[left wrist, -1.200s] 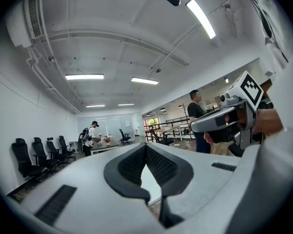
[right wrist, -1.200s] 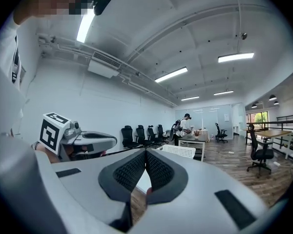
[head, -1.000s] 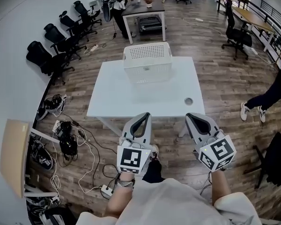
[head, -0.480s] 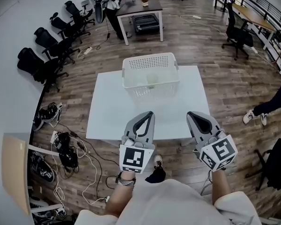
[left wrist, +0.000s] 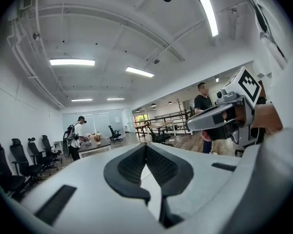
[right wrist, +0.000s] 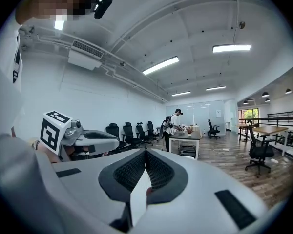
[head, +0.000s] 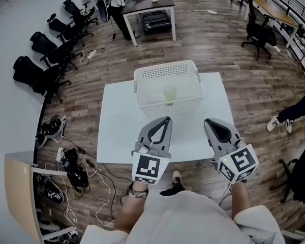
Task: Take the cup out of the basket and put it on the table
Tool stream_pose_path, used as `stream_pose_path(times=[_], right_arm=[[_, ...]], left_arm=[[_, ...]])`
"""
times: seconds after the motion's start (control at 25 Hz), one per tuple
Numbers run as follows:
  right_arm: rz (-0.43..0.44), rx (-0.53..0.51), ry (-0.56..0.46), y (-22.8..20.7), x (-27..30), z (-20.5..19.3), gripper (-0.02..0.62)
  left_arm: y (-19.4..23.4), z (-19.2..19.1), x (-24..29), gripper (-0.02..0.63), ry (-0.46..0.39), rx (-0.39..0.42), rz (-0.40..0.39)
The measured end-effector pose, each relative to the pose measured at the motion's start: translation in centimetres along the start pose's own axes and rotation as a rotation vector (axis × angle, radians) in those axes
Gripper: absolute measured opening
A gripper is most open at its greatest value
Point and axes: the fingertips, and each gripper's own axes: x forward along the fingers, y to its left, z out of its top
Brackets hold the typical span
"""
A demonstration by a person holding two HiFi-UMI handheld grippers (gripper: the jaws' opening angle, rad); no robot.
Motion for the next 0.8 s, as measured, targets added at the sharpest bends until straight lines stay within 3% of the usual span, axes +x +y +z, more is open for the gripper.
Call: stream_pose_path(times=[0.56,0.8], right_arm=[[-0.047,0.020,0.024,-2.1,5.9,-0.2,0.017],[-0.023,0.028,0.048,-3.8,7.7,-1.5,0.017]], left_arm=[[4.8,-3.0,6.0,0.005,0.077,0.076,-0.097],[6.5,-4.7,10.3,0.025,0.149,0.164,-0.119]])
